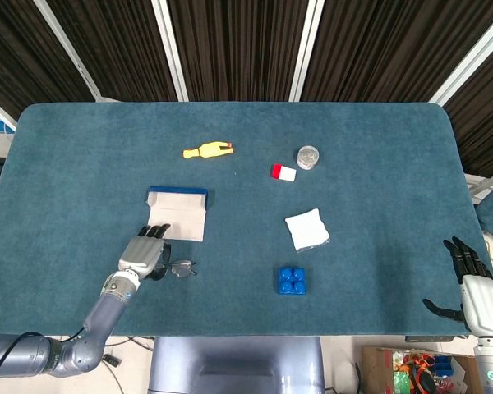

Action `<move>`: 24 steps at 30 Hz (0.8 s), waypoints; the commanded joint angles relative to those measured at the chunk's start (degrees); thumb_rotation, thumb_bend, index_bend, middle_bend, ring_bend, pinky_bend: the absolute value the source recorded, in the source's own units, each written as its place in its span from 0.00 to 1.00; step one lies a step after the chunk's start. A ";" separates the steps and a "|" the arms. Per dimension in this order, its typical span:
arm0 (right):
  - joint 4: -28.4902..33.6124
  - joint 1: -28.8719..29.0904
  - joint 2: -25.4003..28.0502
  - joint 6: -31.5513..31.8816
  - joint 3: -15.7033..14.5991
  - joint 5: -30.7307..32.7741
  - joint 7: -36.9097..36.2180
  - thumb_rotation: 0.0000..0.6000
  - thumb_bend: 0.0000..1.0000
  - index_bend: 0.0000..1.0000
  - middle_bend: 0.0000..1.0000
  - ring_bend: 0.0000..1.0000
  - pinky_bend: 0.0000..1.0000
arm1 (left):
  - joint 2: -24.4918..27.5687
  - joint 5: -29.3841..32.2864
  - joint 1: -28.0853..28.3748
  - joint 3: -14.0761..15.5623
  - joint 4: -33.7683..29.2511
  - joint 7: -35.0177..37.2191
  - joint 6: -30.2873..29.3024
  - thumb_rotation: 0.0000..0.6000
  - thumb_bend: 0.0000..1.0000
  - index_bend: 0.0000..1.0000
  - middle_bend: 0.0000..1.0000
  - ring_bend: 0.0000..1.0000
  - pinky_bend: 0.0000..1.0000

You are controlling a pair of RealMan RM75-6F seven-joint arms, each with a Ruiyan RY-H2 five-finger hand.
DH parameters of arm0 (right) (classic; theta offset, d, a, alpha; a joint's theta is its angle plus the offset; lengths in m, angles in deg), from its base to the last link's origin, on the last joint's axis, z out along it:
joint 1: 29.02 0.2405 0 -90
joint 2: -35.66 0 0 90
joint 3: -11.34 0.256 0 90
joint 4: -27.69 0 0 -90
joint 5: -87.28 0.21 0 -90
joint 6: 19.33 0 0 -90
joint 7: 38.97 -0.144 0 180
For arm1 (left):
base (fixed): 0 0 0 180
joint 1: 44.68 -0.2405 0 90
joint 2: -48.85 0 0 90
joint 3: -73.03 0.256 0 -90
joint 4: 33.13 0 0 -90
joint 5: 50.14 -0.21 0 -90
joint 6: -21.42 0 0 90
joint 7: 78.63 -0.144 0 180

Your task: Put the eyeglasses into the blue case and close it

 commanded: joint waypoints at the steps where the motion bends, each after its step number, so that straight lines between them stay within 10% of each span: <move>1: 0.00 0.00 0.02 -0.02 0.02 0.06 0.00 1.00 0.03 0.02 0.00 0.06 0.19 | -0.45 0.30 0.23 -0.03 0.44 -0.48 0.07 1.00 0.37 0.54 0.04 0.00 0.00; 24: 0.10 0.08 0.17 -0.25 0.11 0.29 -0.32 1.00 0.04 0.02 0.00 0.06 0.19 | -2.29 0.71 0.60 -0.29 2.05 -2.41 -0.81 1.00 0.38 0.57 0.05 0.00 0.00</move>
